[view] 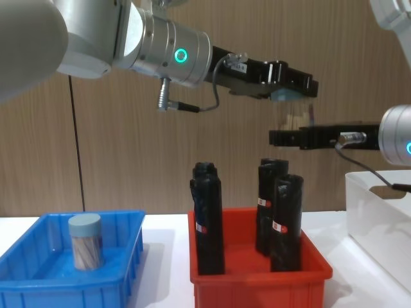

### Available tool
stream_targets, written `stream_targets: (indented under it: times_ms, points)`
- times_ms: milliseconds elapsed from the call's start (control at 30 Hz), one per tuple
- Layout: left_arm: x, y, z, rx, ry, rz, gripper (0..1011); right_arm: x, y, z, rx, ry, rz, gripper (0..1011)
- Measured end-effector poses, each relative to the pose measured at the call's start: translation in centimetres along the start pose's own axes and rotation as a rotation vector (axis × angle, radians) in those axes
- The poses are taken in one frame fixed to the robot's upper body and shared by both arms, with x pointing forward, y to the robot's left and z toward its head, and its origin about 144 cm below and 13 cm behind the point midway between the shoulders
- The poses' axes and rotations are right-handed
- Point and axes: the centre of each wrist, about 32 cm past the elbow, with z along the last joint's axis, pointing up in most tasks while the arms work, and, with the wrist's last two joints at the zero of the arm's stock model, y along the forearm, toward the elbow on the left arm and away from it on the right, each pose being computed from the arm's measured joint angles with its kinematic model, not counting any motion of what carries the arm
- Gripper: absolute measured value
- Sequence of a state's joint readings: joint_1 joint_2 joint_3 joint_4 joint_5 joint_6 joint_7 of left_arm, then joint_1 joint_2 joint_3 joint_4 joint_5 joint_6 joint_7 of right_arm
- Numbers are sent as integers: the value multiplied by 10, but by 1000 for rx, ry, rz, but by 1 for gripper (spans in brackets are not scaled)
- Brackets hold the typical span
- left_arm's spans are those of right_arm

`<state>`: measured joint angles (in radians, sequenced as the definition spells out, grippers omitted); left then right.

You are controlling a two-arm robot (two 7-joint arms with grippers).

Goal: Pick the cotton swabs from the blue box and place them into the white box.

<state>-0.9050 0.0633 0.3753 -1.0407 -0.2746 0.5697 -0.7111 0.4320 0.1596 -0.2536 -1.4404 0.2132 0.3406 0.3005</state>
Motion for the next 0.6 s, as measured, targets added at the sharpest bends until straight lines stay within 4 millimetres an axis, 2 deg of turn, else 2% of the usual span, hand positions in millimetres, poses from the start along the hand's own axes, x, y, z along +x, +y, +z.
stream_targets:
  times_ms: [67,200,467,600]
  points:
    - [0,0,0,0,0,0,670,0,1,1,1,1,1,783]
    - [0,0,0,0,0,1,670,0,3,1,3,3,5,645]
    - [0,0,0,-2,-1,2,670,0,4,3,8,3,5,642]
    - [0,0,0,0,0,0,761,0,5,4,14,2,3,642]
